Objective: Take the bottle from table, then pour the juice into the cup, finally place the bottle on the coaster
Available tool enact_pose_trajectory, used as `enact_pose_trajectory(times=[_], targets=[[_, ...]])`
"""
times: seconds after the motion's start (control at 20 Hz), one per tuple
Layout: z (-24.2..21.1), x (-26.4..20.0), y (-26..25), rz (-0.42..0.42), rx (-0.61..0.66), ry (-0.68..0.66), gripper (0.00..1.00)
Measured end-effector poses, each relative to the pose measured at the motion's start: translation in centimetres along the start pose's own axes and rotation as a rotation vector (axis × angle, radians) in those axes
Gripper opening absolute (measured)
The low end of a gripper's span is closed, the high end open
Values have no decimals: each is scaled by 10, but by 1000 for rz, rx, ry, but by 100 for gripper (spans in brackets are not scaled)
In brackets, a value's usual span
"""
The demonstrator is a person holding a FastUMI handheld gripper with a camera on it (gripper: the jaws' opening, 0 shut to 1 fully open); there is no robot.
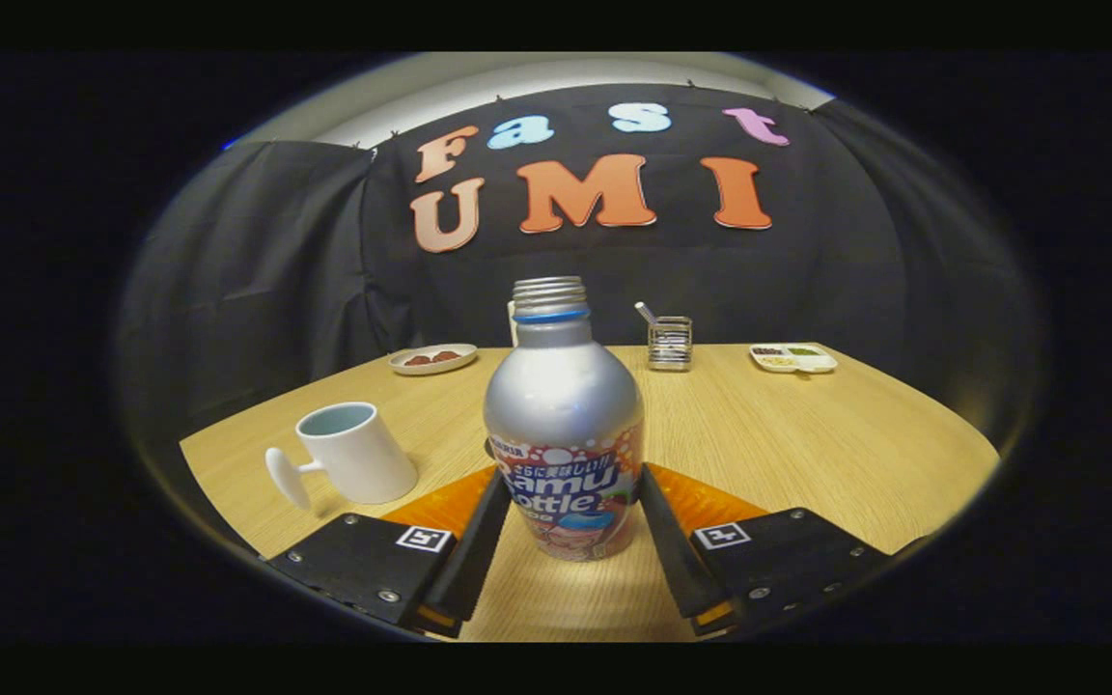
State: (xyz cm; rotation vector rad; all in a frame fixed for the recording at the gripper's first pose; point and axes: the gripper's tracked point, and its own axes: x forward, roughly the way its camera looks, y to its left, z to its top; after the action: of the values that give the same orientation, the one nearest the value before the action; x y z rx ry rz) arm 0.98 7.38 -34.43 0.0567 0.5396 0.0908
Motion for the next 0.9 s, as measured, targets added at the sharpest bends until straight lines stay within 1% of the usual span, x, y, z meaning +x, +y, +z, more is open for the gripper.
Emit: enact_pose_trajectory(times=[0.2,0.35,0.4,0.6,0.75,0.9], targets=[[18,0,1,-32,-83,-23,76],[27,0,4,-39,-139,-30,75],[28,-1,6,-40,-167,-28,74],[37,4,4,-94,-303,-30,74],[38,9,12,-99,-356,-19,74],[43,14,12,-129,-451,-20,74]])
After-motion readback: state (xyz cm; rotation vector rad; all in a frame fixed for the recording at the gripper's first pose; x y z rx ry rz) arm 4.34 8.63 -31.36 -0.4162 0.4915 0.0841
